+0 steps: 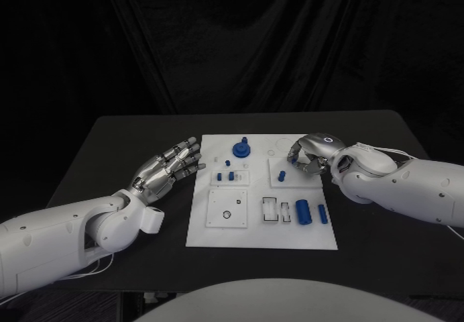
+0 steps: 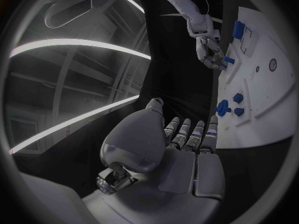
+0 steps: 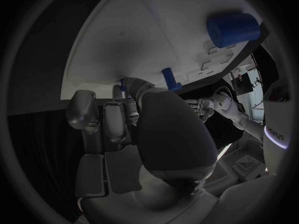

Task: Assemble the parts on the task board

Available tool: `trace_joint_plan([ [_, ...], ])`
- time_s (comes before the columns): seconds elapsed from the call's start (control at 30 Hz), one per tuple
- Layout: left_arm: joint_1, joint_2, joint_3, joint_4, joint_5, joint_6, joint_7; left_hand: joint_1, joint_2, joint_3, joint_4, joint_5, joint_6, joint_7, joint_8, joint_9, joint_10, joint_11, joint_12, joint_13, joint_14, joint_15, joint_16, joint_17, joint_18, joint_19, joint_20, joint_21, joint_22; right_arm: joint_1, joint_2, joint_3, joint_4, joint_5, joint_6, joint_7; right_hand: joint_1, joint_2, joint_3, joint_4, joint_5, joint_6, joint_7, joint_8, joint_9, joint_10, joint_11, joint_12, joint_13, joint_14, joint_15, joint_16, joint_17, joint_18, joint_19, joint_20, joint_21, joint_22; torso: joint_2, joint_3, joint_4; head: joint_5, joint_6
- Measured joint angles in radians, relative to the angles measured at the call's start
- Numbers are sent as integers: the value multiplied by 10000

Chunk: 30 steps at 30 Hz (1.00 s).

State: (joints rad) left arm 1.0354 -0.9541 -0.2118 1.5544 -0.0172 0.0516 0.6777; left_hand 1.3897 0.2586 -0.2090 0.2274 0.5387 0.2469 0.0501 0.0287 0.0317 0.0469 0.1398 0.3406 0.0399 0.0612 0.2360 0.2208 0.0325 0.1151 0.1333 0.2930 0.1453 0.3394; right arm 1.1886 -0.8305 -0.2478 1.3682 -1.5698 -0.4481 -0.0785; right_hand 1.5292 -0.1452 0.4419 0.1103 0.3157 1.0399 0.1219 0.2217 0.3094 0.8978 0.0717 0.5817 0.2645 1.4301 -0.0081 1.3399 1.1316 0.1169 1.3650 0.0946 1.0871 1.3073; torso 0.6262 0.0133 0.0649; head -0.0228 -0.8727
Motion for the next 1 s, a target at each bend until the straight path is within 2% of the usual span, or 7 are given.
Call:
trace_joint_plan([
  [0.2, -27, 6, 0, -23, 1, 8, 0, 0, 0, 0, 0, 0, 0, 0, 0, -1, 0, 0, 0, -1, -1, 0, -1, 0, 1, 0, 0, 0, -1, 97, -28, -4, 104, 0, -57, -1, -1, -1, 55, -30, -2, 0, 0, 0, 33, 81, -24, -41, -33, 0, 0, 0, 21, -1, 37, 37, 50, 0, 0, 0, 0, 13, -1],
  [0.4, -43, 17, 1, -42, 2, 27, 1, 42, 42, 0, 0, 36, 0, 0, 0, -2, 0, 0, -1, -1, 36, 35, -1, -1, 0, 37, 37, 0, -1, 306, -81, 4, 236, 27, -119, 0, -1, -1, 70, -15, -37, 0, 1, 0, 74, 153, -23, -61, -74, 0, 0, 0, 26, -1, 37, 37, 50, 0, 2, -1, 0, 19, -1],
  [0.63, -70, 22, 1, -64, 3, 49, 2, 42, 42, 28, -28, 36, 0, 0, 0, -2, 0, 0, -1, -1, 36, 36, -1, -1, 0, 36, 37, 36, -2, 491, -239, 3, 594, 112, -172, -4, -54, -54, 96, -41, -37, 0, 0, 0, 73, 154, -24, -79, -73, 36, -36, 46, 69, -1, 72, 2, 97, 0, 2, -1, 2, 48, -1],
  [0.77, -83, 29, 1, -85, 3, 62, 2, 42, 42, 28, -28, 36, 0, 0, 0, -3, 0, 0, -1, -1, 36, 36, -1, -1, 0, 36, 37, 36, -3, 585, -360, 1, 999, 148, -212, -6, -54, -54, 96, -42, -37, 0, 0, 0, 75, 156, -26, -80, -75, 65, -6, 46, 108, -1, 72, 2, 158, 0, 3, -2, 2, 68, -1],
  [1.0, -97, 35, 1, -99, 4, 82, 3, 42, 42, 28, -27, 36, -37, 37, 0, -3, 0, 0, 37, -2, 9, 62, -1, -2, 1, 36, 37, 36, 5, 671, -565, 1, 1991, 193, -295, -3, -68, -68, 126, -73, -38, 0, 0, 0, 97, 242, -39, -99, -117, 65, -6, 83, 137, 0, 146, 1, 158, 0, 3, -5, 2, 99, -1],
])
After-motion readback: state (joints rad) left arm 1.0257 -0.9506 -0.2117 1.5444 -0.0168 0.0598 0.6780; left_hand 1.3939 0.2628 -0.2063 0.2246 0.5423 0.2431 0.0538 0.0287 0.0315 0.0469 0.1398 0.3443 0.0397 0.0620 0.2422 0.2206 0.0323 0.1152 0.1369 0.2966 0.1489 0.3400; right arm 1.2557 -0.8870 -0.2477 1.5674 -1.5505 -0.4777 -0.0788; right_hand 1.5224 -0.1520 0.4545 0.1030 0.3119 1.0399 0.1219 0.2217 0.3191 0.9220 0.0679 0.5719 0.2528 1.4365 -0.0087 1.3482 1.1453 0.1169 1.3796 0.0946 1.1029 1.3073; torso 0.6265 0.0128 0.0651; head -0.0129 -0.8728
